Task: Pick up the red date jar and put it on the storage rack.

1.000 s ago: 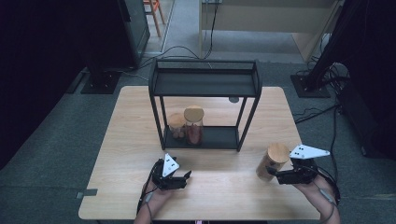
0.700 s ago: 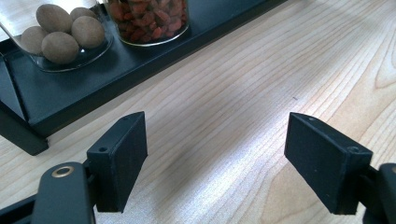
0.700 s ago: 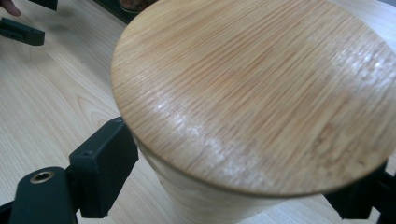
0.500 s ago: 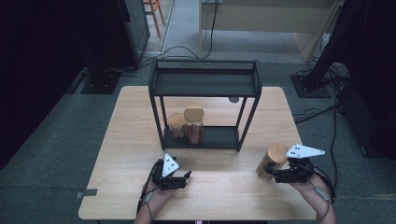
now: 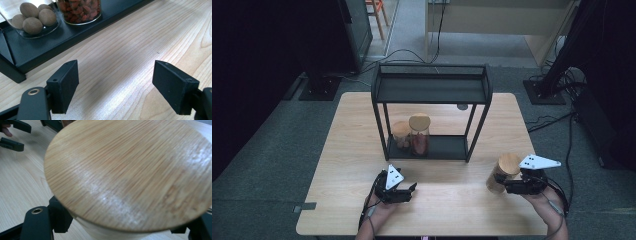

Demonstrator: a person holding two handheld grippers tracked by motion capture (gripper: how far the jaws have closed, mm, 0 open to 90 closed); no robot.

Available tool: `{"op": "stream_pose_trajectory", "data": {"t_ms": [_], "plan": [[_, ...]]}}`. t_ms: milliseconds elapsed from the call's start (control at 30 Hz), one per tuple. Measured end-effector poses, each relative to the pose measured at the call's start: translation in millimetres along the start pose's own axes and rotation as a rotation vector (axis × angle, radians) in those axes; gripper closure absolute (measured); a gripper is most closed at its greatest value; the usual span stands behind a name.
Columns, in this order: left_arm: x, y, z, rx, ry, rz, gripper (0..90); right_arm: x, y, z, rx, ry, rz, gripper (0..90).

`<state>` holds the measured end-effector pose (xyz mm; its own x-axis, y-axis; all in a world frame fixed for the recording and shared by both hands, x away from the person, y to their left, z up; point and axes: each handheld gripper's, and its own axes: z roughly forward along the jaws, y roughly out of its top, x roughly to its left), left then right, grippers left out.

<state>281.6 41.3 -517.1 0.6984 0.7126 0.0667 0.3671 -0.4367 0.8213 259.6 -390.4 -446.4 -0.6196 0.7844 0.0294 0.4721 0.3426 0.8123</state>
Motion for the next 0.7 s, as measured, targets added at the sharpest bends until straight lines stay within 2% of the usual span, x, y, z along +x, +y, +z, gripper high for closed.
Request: {"op": "stream_pose_trajectory", "data": {"t_ms": [167,433,700], "plan": [[0.3,0.0,-0.1,-0.002,0.0,0.0,21.5,0.9,1.0,0.0,0.004,-0.008,-0.003,25.0],[0.2,-0.1,-0.1,-0.003,0.0,0.0,21.6,0.4,2.4,-0.8,-0.008,-0.007,0.021,25.1],[0.0,0.0,0.0,0.0,-0.001,0.0,21.6,7.0,9.7,-1.3,-0.003,-0.017,0.018,25.1]]}}
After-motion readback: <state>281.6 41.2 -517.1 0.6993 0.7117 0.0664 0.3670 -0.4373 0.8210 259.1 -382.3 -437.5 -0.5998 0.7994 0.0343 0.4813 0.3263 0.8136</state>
